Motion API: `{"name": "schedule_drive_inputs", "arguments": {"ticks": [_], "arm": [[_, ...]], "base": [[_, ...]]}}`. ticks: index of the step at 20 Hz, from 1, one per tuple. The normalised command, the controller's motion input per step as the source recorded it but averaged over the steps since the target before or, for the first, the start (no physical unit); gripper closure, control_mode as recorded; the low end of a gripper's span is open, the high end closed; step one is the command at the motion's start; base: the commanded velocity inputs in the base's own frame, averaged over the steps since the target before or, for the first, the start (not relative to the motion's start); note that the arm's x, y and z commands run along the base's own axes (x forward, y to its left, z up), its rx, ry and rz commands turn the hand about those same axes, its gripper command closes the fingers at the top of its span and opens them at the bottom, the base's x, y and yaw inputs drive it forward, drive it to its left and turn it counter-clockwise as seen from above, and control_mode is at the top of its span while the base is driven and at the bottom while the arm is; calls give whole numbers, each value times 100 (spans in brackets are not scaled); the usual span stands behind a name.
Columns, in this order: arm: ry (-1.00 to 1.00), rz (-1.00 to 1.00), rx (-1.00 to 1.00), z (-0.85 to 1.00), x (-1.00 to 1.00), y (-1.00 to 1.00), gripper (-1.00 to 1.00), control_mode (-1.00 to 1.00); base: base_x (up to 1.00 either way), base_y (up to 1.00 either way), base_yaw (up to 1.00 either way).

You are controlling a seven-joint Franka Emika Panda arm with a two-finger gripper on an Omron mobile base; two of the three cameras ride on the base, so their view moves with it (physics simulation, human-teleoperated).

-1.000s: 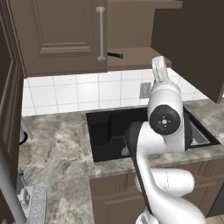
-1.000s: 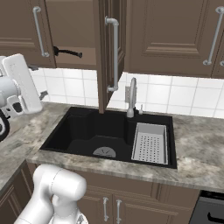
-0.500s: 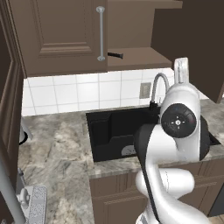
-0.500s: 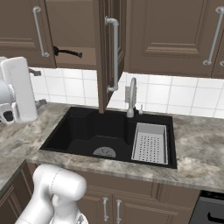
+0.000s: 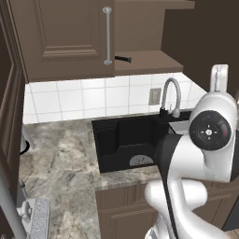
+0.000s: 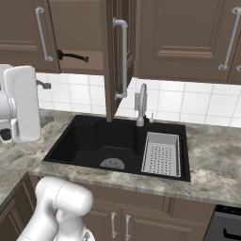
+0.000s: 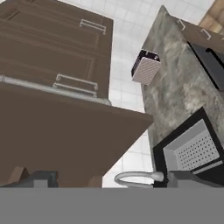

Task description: Pick up the dish brush and dish brush from the sink, and place them back in the cabinet, and close the cabinet doors.

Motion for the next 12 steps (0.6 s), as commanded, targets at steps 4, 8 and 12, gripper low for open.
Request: {"name": "schedule_drive_inputs", "arguments": {"ticks": [4,8,12], "arm": [[0,-12,1,0,-35,-36,-100,-100],[-3,-13,0,0,-38,-31,-100,-100],[-5,-13,0,0,-42,-26,-100,-100]], "base": [[0,0,0],[0,0,0],[0,0,0]]}}
